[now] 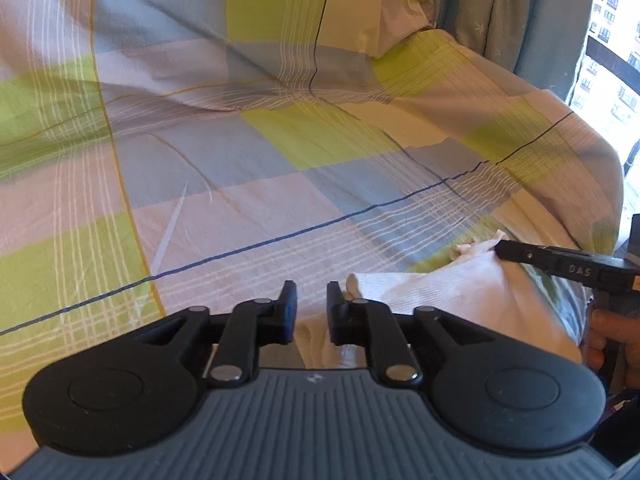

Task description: Fold clothes

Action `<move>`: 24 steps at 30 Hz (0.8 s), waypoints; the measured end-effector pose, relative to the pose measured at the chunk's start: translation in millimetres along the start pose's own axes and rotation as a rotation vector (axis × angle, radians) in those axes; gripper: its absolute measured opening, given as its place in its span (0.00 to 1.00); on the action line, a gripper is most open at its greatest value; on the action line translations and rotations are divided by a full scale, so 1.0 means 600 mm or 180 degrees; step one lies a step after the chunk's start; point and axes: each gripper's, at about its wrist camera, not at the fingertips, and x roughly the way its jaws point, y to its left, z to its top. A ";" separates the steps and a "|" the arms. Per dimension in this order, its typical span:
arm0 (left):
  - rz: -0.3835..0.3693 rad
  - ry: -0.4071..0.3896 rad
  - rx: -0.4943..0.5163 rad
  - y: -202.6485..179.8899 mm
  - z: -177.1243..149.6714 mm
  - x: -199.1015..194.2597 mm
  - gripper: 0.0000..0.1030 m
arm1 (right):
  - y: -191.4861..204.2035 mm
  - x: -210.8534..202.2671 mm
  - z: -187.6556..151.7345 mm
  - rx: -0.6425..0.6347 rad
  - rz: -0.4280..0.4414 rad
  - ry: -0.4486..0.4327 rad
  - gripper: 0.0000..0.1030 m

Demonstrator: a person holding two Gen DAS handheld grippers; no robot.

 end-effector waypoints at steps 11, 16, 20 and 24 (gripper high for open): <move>-0.0217 0.0076 0.0326 -0.032 -0.006 0.017 0.31 | 0.047 -0.032 -0.015 -0.0420 -0.0085 -0.0139 0.25; -0.0390 -0.0083 0.0155 -0.018 -0.004 -0.006 0.36 | 0.031 -0.015 -0.012 -0.0173 -0.0045 -0.0055 0.25; -0.0452 -0.0169 0.0092 -0.013 -0.007 -0.013 0.44 | 0.026 -0.012 -0.011 -0.0103 -0.0046 -0.0035 0.25; -0.0283 -0.0022 0.0334 -0.032 -0.022 0.007 0.29 | 0.030 -0.010 -0.014 -0.0152 -0.0076 -0.0012 0.25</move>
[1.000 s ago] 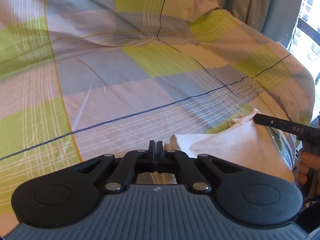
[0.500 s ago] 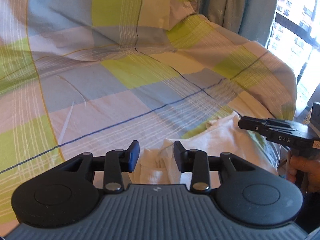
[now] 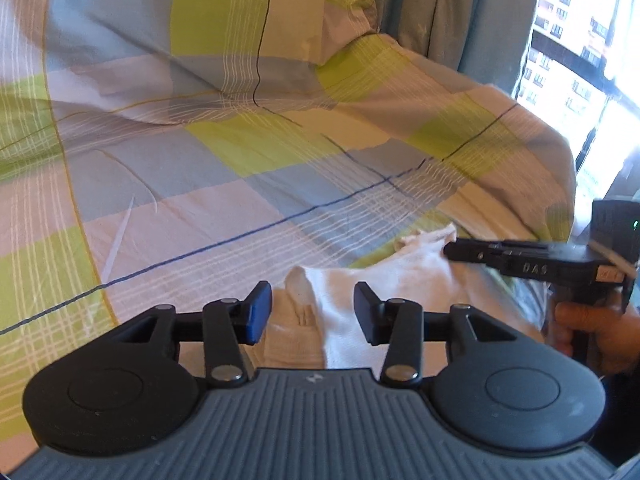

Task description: Fold clothes

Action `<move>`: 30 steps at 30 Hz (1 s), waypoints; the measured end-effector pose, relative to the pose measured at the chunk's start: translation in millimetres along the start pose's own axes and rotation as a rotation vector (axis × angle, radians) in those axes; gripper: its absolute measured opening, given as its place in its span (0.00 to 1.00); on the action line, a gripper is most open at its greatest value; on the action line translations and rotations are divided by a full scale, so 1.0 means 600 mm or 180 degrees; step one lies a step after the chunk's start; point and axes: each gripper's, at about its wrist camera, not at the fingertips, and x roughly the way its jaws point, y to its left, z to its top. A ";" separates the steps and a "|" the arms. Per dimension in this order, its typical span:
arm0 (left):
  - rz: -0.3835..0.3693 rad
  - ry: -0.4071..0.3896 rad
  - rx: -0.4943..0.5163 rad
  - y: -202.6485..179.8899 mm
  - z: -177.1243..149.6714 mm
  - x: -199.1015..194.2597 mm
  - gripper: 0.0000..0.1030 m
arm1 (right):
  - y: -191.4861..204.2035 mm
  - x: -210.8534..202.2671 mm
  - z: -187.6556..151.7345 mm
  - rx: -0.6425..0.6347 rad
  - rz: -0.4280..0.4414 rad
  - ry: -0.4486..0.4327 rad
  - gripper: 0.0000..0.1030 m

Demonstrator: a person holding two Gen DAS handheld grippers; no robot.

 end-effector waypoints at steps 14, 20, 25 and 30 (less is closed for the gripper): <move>0.0174 0.0018 -0.0448 0.041 -0.002 0.027 0.14 | 0.008 0.024 0.009 -0.0216 -0.0131 0.0057 0.02; 0.0288 -0.0009 -0.0535 0.044 0.002 0.002 0.31 | -0.001 -0.002 0.004 -0.0225 -0.0230 -0.0077 0.09; 0.0475 -0.0061 -0.0265 0.009 0.002 -0.044 0.28 | 0.010 -0.043 0.000 -0.0292 -0.0342 -0.0257 0.20; 0.0292 0.0061 0.0364 -0.074 -0.014 -0.052 0.28 | 0.072 -0.076 -0.024 -0.0660 -0.0052 -0.0277 0.20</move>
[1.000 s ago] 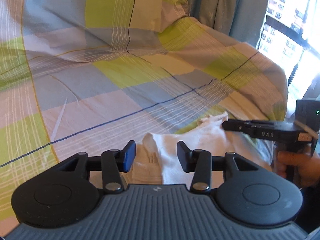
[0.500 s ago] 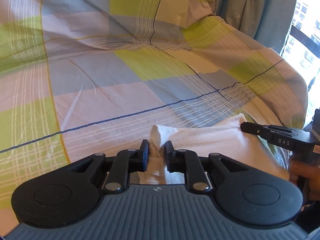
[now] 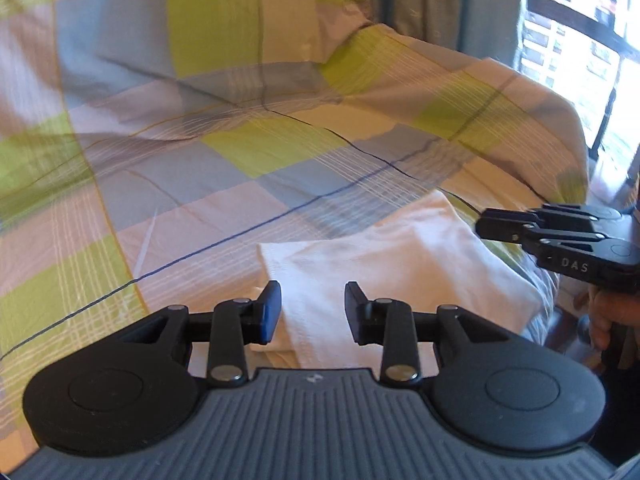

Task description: Fold clothes

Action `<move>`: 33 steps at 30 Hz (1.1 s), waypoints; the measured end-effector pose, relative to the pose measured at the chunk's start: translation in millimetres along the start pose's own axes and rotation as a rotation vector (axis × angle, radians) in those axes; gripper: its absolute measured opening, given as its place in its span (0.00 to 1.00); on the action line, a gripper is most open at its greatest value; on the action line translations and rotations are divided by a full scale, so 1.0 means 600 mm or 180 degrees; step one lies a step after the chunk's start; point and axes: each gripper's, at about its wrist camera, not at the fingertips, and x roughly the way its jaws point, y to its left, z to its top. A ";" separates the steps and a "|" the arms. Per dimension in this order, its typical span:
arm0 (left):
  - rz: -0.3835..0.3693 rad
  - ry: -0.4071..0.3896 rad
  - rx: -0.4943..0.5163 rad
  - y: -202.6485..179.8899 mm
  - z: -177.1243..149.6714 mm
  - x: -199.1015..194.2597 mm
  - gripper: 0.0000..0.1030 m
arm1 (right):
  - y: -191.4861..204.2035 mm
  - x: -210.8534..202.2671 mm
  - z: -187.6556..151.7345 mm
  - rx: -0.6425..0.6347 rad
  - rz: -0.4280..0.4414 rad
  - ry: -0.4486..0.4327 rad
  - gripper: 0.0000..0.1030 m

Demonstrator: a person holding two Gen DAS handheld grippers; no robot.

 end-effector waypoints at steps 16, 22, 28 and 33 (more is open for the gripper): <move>0.0264 0.0267 0.0633 -0.043 -0.053 -0.024 0.30 | 0.045 -0.074 -0.076 -0.0169 -0.0167 0.0494 0.23; -0.0051 0.0455 0.0711 -0.101 -0.071 0.001 0.30 | 0.107 -0.083 -0.076 -0.0403 -0.0020 0.0396 0.24; -0.0126 0.0500 0.0468 -0.080 -0.081 0.007 0.31 | 0.097 -0.062 -0.095 -0.0308 -0.0102 0.0716 0.12; -0.0073 0.0544 0.0436 -0.085 -0.078 0.010 0.31 | 0.085 -0.067 -0.093 -0.0211 -0.0174 0.0833 0.06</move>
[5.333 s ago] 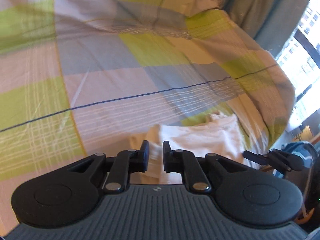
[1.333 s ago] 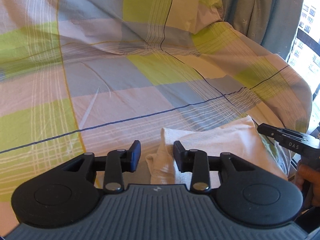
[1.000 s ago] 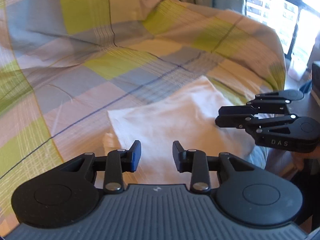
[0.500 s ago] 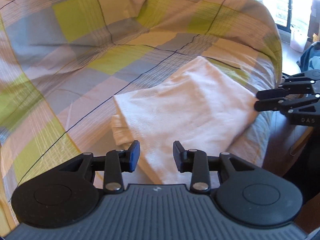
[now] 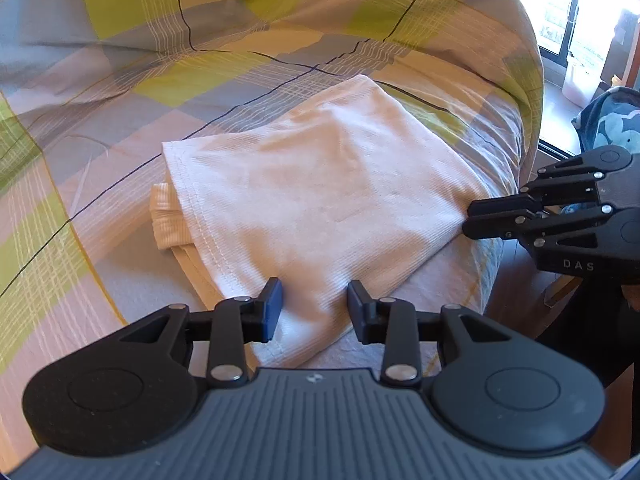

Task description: Fold clothes

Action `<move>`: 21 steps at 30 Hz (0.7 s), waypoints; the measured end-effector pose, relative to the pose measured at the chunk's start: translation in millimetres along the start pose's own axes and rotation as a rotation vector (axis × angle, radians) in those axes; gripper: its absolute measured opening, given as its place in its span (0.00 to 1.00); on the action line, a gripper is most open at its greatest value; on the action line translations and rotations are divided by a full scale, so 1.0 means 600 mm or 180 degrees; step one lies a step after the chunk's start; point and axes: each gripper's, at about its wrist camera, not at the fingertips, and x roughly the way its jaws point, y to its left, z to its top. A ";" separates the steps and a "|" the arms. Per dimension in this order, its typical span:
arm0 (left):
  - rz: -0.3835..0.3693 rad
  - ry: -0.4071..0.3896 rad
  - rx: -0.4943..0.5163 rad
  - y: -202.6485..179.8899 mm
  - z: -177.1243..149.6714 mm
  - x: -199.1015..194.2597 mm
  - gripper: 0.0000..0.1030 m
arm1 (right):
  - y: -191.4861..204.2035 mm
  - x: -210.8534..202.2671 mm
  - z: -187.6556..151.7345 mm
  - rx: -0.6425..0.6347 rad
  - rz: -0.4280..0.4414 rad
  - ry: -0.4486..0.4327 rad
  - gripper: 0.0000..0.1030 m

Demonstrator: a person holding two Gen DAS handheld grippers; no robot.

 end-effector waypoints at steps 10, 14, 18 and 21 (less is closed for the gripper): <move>0.0088 0.0030 -0.0042 -0.007 0.002 0.001 0.31 | -0.004 -0.004 -0.006 0.0145 -0.0154 0.0174 0.06; 0.0091 0.0026 -0.0029 -0.008 0.001 0.001 0.31 | -0.011 -0.010 -0.009 0.0205 -0.0279 0.0248 0.08; 0.0113 0.0019 0.0032 -0.011 0.001 -0.002 0.31 | -0.012 -0.023 -0.009 0.0222 -0.0349 0.0246 0.09; 0.0188 -0.0060 0.0239 -0.024 -0.001 -0.017 0.35 | 0.001 -0.036 -0.002 0.0072 -0.0390 0.0152 0.19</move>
